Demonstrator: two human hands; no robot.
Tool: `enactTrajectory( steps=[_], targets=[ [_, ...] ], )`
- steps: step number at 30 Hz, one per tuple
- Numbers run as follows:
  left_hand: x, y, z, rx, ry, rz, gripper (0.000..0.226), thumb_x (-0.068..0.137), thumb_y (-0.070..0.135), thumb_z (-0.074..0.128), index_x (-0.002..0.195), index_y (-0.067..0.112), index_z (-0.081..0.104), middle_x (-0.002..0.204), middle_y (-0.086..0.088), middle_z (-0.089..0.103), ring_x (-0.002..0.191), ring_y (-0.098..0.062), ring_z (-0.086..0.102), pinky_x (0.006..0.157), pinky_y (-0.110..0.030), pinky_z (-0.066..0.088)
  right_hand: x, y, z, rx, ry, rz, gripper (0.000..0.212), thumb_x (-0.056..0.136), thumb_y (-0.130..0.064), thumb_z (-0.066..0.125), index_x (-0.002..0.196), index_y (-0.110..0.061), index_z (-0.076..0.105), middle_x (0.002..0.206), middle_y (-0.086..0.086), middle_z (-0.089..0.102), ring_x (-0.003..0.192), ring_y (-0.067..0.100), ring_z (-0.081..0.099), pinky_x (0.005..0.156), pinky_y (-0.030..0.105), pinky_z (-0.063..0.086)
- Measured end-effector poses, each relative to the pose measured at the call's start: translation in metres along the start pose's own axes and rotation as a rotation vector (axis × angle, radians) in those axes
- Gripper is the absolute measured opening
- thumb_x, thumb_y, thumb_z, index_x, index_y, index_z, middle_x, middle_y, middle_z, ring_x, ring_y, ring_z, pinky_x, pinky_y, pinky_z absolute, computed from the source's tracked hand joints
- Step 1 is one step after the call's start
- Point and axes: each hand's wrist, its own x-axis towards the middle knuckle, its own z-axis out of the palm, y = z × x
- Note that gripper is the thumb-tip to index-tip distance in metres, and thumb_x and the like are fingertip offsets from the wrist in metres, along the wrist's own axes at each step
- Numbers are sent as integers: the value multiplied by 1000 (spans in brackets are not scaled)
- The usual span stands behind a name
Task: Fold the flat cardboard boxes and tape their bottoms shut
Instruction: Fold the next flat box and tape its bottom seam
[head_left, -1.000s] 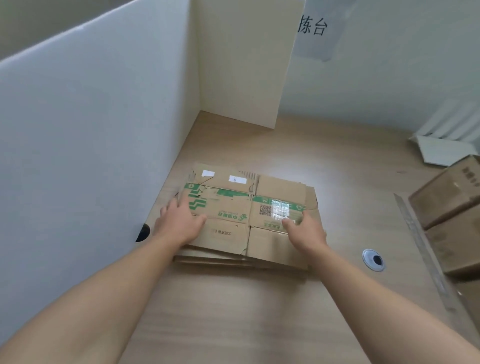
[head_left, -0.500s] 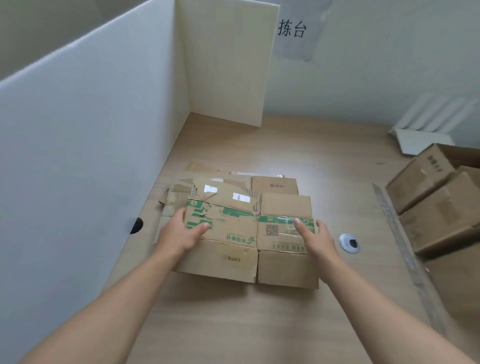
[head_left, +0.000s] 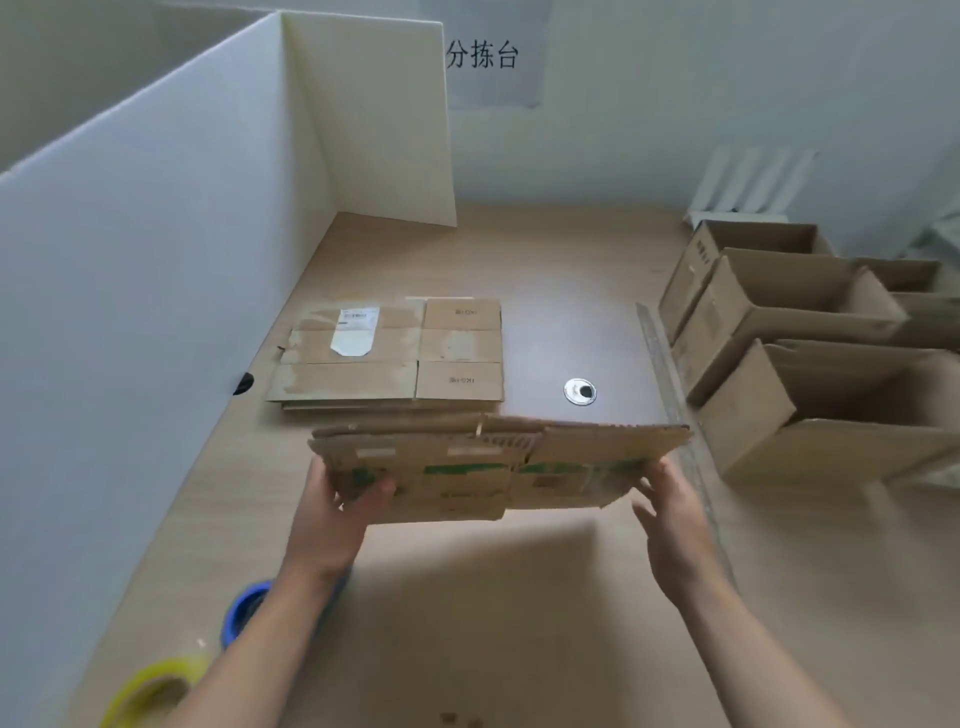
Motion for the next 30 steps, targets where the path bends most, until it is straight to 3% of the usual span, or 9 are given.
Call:
enactTrajectory(
  steps=[2, 5, 10, 14, 17, 20, 24, 27, 30],
  targets=[
    [-33, -5, 9, 14, -46, -39, 49, 68, 27, 77, 112, 20, 57, 91, 11, 65, 85, -10, 59, 76, -26, 50, -20, 8, -16, 26, -34, -12, 31, 102, -53, 36, 119, -55, 62, 130, -22, 62, 125, -2, 53, 103, 33, 36],
    [-72, -13, 14, 18, -105, -98, 62, 62, 39, 81, 117, 27, 54, 97, 16, 64, 92, -4, 59, 82, -25, 52, -39, 25, -36, 154, -25, 8, 43, 106, -50, 23, 115, -51, 65, 134, -17, 60, 132, 3, 48, 113, 38, 33],
    [-114, -16, 27, 226, -282, -53, 51, 75, 31, 80, 119, 40, 57, 117, 28, 63, 111, 14, 55, 91, -12, 42, -67, 40, -42, 11, -221, -30, 40, 106, -50, 28, 137, -43, 53, 142, -20, 53, 135, 0, 43, 106, 36, 39],
    [-130, -7, 34, 225, -202, 23, 50, 70, 38, 79, 115, 44, 58, 117, 22, 65, 113, 2, 58, 95, -18, 41, -73, 37, -37, -22, -170, -23, 56, 95, -51, 50, 149, -42, 36, 154, -15, 38, 140, 3, 37, 115, 43, 36],
    [-135, -1, 31, 186, -167, 79, 66, 67, 45, 80, 126, 24, 58, 119, 10, 67, 116, -9, 61, 106, -34, 44, -75, 29, -37, -5, -128, -36, 37, 100, -39, 53, 136, -46, 46, 147, -6, 46, 133, 8, 47, 98, 37, 50],
    [-138, 8, 27, 245, -193, 126, 85, 70, 43, 80, 145, 32, 42, 133, 9, 59, 121, -12, 58, 104, -33, 43, -80, 21, -41, 0, -192, -51, 34, 98, -42, 54, 130, -51, 50, 140, -9, 51, 127, 5, 53, 89, 30, 49],
    [-143, 17, 24, 431, -265, 265, 72, 71, 55, 73, 137, 48, 46, 135, 19, 52, 119, -9, 55, 99, -25, 42, -86, 18, -45, -68, -299, -44, 65, 85, -57, 62, 143, -55, 34, 147, -13, 41, 134, 3, 44, 106, 36, 43],
    [-144, 22, 22, 570, -359, 333, 55, 72, 64, 69, 123, 48, 58, 131, 26, 51, 127, -4, 48, 103, -21, 38, -83, 19, -40, -209, -332, -21, 85, 77, -63, 64, 149, -55, 20, 153, -11, 32, 139, 11, 39, 113, 41, 37],
    [-142, 28, 20, 589, -420, 295, 52, 72, 72, 64, 118, 48, 62, 128, 32, 53, 127, 1, 47, 103, -19, 36, -73, 19, -33, -267, -307, -32, 81, 84, -52, 69, 148, -57, 19, 151, -10, 31, 136, 15, 42, 110, 43, 42]
  ],
)
